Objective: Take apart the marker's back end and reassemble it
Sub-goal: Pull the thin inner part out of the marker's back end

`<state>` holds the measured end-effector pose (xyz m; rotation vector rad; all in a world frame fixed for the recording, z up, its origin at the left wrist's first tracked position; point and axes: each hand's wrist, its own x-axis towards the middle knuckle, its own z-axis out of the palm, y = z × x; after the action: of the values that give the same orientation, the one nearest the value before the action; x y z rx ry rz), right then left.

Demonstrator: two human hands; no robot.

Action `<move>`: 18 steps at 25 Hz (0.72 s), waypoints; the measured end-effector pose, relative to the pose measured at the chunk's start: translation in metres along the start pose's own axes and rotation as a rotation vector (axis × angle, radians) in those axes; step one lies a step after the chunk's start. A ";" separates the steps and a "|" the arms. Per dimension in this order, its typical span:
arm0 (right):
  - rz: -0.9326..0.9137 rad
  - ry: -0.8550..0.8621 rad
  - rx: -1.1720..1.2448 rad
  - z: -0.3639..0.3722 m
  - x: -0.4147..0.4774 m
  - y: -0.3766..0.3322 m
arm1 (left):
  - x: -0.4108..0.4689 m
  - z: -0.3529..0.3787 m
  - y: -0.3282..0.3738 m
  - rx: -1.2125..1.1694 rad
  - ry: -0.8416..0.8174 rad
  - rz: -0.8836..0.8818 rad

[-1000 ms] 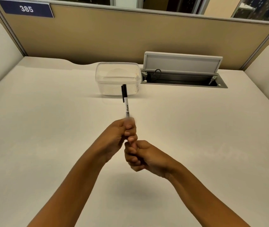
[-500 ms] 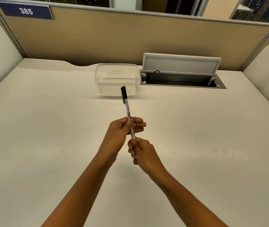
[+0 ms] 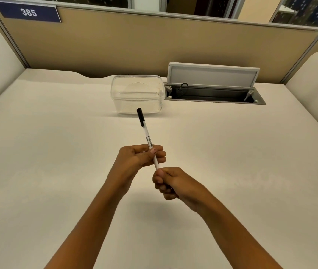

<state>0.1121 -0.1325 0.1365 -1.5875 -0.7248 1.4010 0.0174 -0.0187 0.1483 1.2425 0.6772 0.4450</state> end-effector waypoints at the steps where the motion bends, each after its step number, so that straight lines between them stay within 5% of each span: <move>1: 0.025 -0.110 0.127 -0.004 -0.002 -0.001 | 0.000 -0.004 0.003 -0.069 -0.100 -0.035; 4: 0.089 -0.393 0.444 -0.009 -0.006 -0.006 | -0.002 -0.005 0.009 -0.252 -0.318 -0.148; 6: 0.089 -0.423 0.502 -0.007 -0.007 -0.007 | -0.001 -0.001 0.010 -0.296 -0.321 -0.182; 14: -0.047 0.574 -0.562 0.025 0.007 0.003 | 0.001 0.027 -0.005 0.013 0.269 0.022; 18: -0.178 0.744 -0.717 0.036 0.010 0.010 | -0.003 0.040 -0.006 -0.030 0.440 0.053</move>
<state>0.0784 -0.1198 0.1237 -2.3162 -0.9087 0.3279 0.0425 -0.0503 0.1496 1.1446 1.0063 0.7825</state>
